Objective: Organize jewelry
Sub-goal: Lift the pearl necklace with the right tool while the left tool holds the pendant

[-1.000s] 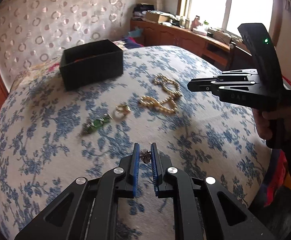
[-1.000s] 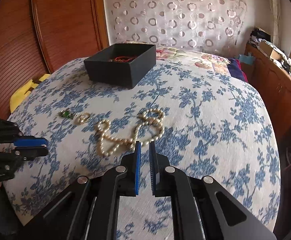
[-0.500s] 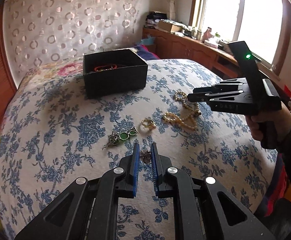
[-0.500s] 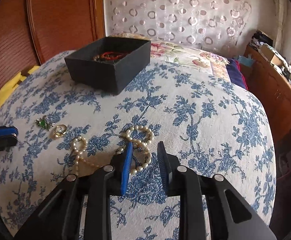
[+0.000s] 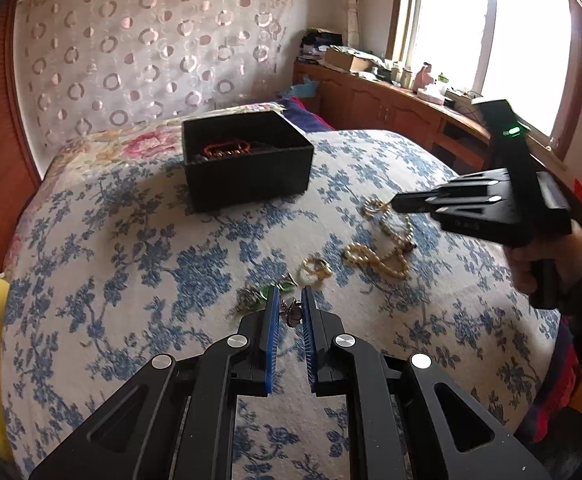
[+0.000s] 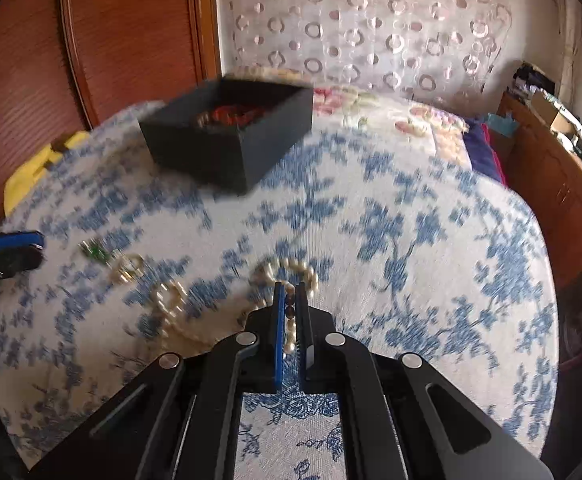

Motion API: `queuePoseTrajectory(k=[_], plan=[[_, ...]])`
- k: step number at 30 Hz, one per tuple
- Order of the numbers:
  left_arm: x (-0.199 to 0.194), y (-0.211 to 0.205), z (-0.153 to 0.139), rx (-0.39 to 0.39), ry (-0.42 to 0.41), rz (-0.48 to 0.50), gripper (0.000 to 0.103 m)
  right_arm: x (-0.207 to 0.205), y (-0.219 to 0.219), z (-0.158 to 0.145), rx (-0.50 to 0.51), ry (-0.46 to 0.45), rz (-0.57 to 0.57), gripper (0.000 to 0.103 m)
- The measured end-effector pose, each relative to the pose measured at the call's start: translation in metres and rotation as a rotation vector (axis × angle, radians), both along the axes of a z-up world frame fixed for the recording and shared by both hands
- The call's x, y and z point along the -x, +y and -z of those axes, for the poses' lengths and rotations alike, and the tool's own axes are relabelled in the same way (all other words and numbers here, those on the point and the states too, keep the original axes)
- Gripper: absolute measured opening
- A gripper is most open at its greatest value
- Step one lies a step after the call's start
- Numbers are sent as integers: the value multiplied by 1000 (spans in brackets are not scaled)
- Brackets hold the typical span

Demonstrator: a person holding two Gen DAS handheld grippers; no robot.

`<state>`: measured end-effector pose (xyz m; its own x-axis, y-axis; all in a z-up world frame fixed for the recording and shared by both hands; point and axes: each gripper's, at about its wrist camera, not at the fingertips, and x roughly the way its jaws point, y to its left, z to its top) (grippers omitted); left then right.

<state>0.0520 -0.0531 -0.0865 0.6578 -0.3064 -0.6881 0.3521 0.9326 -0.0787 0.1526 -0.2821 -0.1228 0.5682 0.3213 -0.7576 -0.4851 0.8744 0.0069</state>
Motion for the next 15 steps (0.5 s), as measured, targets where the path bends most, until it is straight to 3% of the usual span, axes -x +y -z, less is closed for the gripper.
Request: queuePoseTrajectory(k=[15], plan=[[-14, 16, -38, 18, -93, -42, 10, 18, 16, -112, -40, -243, -60, 6]])
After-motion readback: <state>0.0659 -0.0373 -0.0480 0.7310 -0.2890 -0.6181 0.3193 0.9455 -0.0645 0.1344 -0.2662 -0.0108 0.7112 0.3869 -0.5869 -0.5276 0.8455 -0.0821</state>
